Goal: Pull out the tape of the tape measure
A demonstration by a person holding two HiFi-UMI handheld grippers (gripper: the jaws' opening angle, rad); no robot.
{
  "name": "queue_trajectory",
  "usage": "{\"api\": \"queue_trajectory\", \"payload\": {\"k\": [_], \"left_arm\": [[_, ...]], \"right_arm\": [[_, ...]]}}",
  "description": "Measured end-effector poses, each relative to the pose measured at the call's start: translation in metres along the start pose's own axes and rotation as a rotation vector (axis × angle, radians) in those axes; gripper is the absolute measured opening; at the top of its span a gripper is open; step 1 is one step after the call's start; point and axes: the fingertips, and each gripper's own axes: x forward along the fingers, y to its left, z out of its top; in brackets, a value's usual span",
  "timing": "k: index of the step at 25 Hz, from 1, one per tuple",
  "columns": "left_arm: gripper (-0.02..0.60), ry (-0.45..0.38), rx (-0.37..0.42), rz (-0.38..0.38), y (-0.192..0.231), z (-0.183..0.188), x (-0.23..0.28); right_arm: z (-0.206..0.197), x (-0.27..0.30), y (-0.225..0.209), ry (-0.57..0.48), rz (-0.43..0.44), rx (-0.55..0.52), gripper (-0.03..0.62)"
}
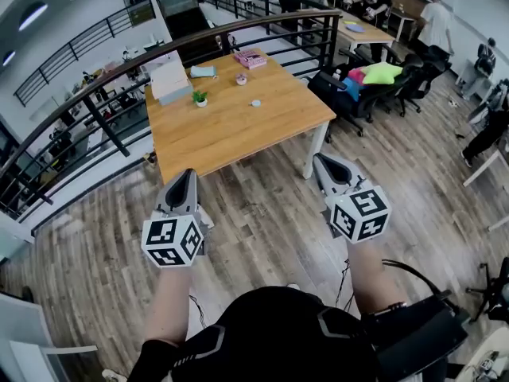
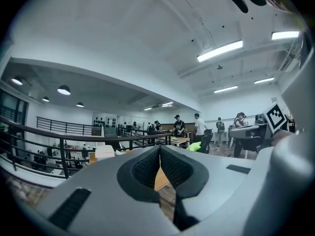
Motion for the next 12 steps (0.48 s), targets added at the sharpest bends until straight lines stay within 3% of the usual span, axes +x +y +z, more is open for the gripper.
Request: {"api": "queue_trajectory", "payload": {"k": [12], "left_arm": [[0.031,-0.010,0.023,-0.045,-0.021,0.002,0.001]], "right_arm": [[-0.001,-0.007,-0.011,0.003,-0.013,-0.003,0.009]]}}
